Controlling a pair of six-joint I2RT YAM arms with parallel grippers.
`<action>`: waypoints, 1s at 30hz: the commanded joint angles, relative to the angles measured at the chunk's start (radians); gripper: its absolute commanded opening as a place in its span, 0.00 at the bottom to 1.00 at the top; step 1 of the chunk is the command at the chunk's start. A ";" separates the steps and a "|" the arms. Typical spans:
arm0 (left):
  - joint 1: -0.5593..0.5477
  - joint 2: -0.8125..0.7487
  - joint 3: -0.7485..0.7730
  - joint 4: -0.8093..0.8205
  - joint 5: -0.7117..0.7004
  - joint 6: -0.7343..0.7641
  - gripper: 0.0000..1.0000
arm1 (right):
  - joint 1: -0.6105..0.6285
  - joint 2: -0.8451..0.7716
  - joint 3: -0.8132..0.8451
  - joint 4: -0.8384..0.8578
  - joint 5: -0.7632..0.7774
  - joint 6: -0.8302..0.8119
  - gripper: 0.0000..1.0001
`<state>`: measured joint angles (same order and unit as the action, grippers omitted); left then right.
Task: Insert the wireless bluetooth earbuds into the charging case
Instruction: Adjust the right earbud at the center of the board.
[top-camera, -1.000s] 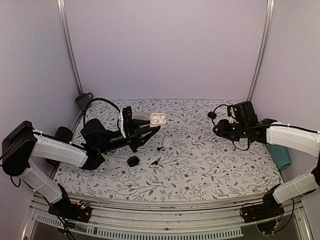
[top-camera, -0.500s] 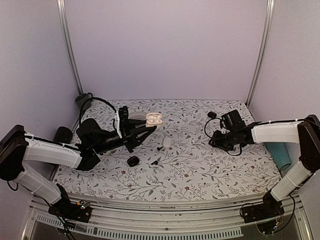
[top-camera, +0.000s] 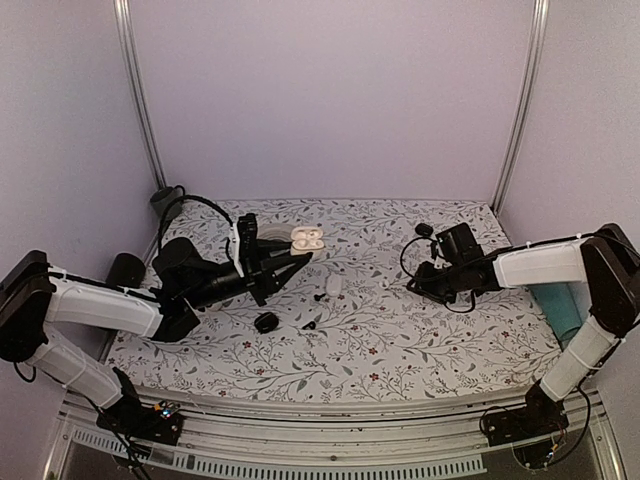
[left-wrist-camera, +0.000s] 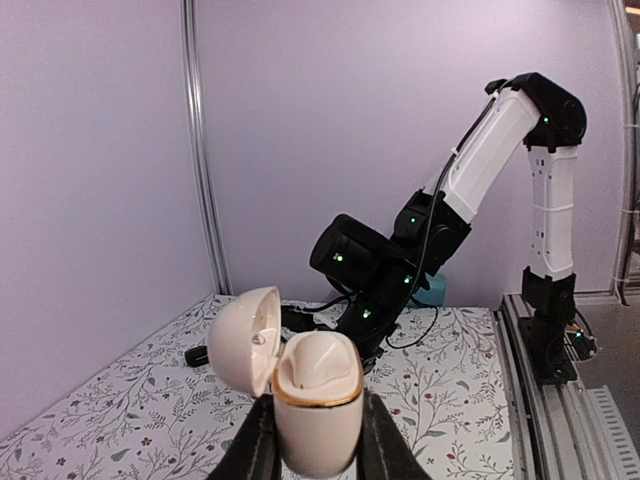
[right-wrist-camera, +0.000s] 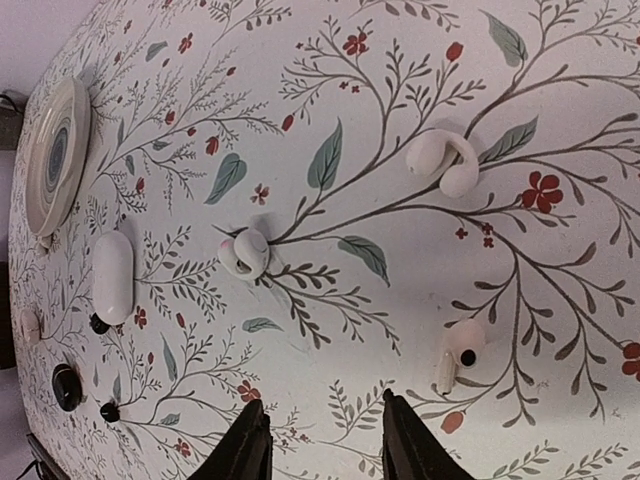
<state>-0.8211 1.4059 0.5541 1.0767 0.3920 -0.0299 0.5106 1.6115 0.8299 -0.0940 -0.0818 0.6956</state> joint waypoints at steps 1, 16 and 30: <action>0.012 -0.013 -0.001 -0.002 -0.002 0.008 0.00 | 0.007 0.047 -0.005 0.056 -0.020 0.020 0.39; 0.013 -0.021 -0.003 -0.011 -0.011 0.008 0.00 | 0.007 0.112 -0.024 0.094 -0.027 0.014 0.39; 0.015 -0.006 0.000 0.007 -0.005 -0.002 0.00 | -0.046 0.012 -0.096 0.021 0.055 -0.003 0.41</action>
<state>-0.8196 1.4059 0.5541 1.0679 0.3843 -0.0303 0.4953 1.6611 0.7559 -0.0441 -0.0696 0.7059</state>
